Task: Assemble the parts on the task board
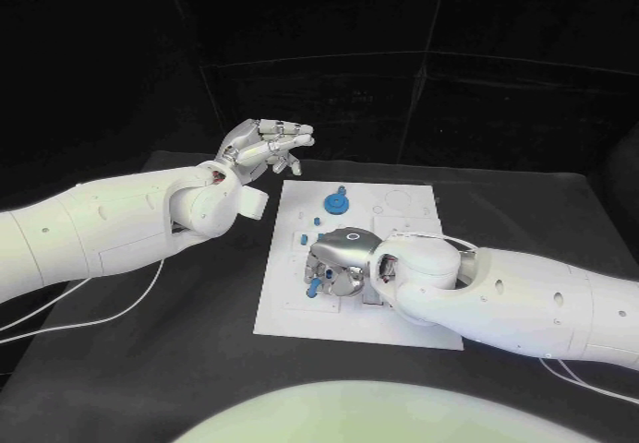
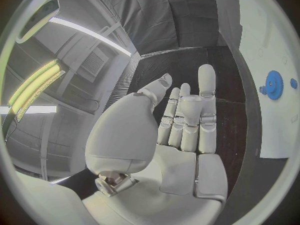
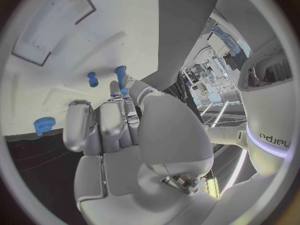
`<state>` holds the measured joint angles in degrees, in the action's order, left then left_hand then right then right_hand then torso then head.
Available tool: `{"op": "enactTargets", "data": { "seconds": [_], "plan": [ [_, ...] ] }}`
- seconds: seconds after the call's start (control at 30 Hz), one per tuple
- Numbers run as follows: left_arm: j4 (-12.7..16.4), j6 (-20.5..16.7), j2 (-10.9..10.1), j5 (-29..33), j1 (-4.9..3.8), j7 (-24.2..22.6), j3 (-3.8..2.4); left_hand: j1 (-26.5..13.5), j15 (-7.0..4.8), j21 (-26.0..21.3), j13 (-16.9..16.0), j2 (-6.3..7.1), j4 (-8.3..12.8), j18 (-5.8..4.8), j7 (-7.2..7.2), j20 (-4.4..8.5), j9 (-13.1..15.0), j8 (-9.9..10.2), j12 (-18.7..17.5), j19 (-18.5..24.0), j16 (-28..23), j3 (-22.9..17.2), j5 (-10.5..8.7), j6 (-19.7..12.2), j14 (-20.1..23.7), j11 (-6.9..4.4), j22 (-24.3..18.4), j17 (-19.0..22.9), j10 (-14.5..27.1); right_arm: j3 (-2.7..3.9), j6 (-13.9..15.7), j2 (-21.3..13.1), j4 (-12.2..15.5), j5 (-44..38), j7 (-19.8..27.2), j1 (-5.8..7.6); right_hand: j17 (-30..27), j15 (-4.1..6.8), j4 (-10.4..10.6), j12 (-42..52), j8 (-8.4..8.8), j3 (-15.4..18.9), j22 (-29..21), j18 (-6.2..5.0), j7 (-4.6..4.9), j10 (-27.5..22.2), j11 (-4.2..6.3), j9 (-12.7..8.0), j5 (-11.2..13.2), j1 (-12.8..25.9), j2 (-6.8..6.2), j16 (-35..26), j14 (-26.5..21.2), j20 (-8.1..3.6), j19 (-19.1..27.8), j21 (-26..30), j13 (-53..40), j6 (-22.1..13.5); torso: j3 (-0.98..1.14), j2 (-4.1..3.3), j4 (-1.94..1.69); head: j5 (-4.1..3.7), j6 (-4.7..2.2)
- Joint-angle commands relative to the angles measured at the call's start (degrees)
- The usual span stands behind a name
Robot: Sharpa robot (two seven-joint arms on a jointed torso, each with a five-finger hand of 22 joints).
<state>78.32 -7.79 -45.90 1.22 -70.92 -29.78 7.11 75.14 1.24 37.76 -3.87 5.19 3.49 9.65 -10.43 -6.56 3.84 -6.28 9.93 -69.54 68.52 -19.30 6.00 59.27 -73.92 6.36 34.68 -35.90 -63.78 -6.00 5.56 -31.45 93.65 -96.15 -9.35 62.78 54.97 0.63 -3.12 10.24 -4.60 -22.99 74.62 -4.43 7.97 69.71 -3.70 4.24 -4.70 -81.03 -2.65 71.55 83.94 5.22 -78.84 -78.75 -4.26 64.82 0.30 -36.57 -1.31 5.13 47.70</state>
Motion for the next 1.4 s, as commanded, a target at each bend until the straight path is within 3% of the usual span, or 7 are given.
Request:
{"op": "enactTargets", "data": {
  "seconds": [0.03, 0.2, 0.4, 0.63, 0.87, 1.1, 1.4],
  "plan": [
    [0.11, 0.68, 0.02, 0.19, -0.08, -0.41, -0.05, 0.13, -0.04, -0.36, 0.02, -0.20, 0.06, 0.85, 0.08, -0.29, 0.04, -0.39, 0.07, 0.07, -0.36, 0.34, 0.15, -0.37, 0.52, -0.13, -0.07, 0.05, 0.32, -0.27, -1.17, 0.30, 0.05, -2.27, -1.53, 0.01, -0.19, 0.16, 0.21, -0.47, -0.15, -0.24, -0.12, 0.33, 0.09, 0.07, -0.11, -0.02, -0.04, 0.58, -0.31, -0.12, 0.73, 0.18, 0.11, 0.03, -0.02, 0.28, -0.02, -0.01, -0.02, -0.01, 0.09],
    [0.15, 0.67, -0.01, 0.19, -0.08, -0.41, -0.05, 0.13, -0.04, -0.36, 0.02, -0.20, 0.06, 0.85, 0.08, -0.29, 0.04, -0.39, 0.07, 0.07, -0.36, 0.34, 0.15, -0.37, 0.52, -0.13, -0.07, 0.05, 0.32, -1.38, -1.48, 0.88, 0.19, -3.14, -1.95, -0.03, -0.59, -0.07, 0.48, -1.34, 0.45, -0.16, -0.34, 0.27, 0.35, -0.61, -0.41, -0.22, -0.47, 1.65, -1.16, -0.24, 0.61, 0.35, 0.38, 0.22, 0.13, -0.46, -0.03, 0.07, -0.06, -0.01, 0.12],
    [0.23, 0.70, -0.07, 0.19, -0.09, -0.37, -0.05, 0.13, -0.04, -0.36, 0.02, -0.20, 0.06, 0.85, 0.08, -0.29, 0.04, -0.39, 0.07, 0.07, -0.36, 0.34, 0.15, -0.37, 0.52, -0.13, -0.07, 0.05, 0.32, -1.88, -0.25, 1.43, 0.23, -3.50, -2.03, -0.04, -1.02, -0.75, 1.09, -2.84, 1.24, 0.36, -0.88, 0.12, 0.95, -2.64, -1.18, -0.68, -1.76, 3.36, -2.99, -0.32, 0.46, 0.94, 0.91, 0.67, 0.38, -4.59, 0.03, 0.02, 0.00, 0.18, 0.14],
    [0.24, 0.74, -0.14, 0.19, -0.09, -0.35, -0.05, 0.13, -0.04, -0.36, 0.02, -0.20, 0.06, 0.85, 0.08, -0.29, 0.04, -0.39, 0.07, 0.07, -0.36, 0.34, 0.15, -0.37, 0.52, -0.13, -0.07, 0.05, 0.32, -2.00, 1.97, 1.26, 0.35, -3.94, -2.27, -0.05, -0.93, -0.80, 1.21, -2.96, 1.17, 0.43, -0.89, 0.10, 0.99, -2.91, -1.29, -0.61, -2.15, 3.66, -3.53, -0.15, 0.46, 1.07, 0.96, 0.70, 0.30, -6.25, 0.04, 0.02, 0.01, 0.23, 0.26],
    [0.17, 0.87, -0.14, 0.19, -0.09, -0.26, -0.05, 0.13, -0.04, -0.36, 0.02, -0.20, 0.06, 0.85, 0.08, -0.29, 0.04, -0.39, 0.07, 0.07, -0.36, 0.34, 0.15, -0.37, 0.52, -0.13, -0.07, 0.05, 0.32, -2.02, 5.72, 0.92, 0.62, -4.07, -2.10, -0.05, -0.70, -1.07, 1.59, -3.64, 1.16, 1.10, -1.67, -0.12, 1.06, -5.25, -1.55, -0.61, -2.17, 4.39, -4.65, 0.15, 0.37, 1.32, 1.64, 1.33, 0.42, -10.15, 0.06, 0.05, 0.03, 0.11, -0.33],
    [0.10, 1.05, -0.12, 0.19, -0.08, -0.14, -0.05, 0.20, -0.05, -0.47, 0.01, -0.26, 0.05, 0.85, 0.10, -0.29, 0.06, -0.52, 0.21, 0.05, -0.42, 0.50, 0.13, -0.32, 0.60, -0.14, -0.16, 0.21, 0.28, -2.02, 8.83, 0.24, 1.20, -4.09, -1.85, -0.06, -1.06, -1.10, 1.90, -3.51, 1.07, 2.11, -2.39, -0.32, 0.93, -6.43, -1.60, -0.52, -2.23, 4.83, -5.25, 0.00, 0.18, 1.39, 2.24, 1.92, 0.36, -11.36, 0.07, 0.00, 0.04, -0.19, -0.66],
    [0.08, 1.05, -0.27, 0.19, -0.08, -0.08, -0.04, 0.20, -0.05, -0.47, 0.01, -0.26, 0.05, 0.85, 0.10, -0.29, 0.06, -0.52, 0.21, 0.05, -0.42, 0.50, 0.13, -0.32, 0.60, -0.14, -0.16, 0.21, 0.28, -1.96, 9.90, -4.73, 4.90, -3.55, -1.93, 0.04, -1.93, -1.12, 1.90, -3.00, 0.72, 3.19, -3.14, -0.51, 0.74, -7.29, -1.61, -0.32, -2.84, 4.65, -5.51, -0.47, -0.12, 1.42, 2.86, 2.55, 0.24, -11.26, -0.01, 0.09, 0.01, -0.52, -0.72]
  ]
}}
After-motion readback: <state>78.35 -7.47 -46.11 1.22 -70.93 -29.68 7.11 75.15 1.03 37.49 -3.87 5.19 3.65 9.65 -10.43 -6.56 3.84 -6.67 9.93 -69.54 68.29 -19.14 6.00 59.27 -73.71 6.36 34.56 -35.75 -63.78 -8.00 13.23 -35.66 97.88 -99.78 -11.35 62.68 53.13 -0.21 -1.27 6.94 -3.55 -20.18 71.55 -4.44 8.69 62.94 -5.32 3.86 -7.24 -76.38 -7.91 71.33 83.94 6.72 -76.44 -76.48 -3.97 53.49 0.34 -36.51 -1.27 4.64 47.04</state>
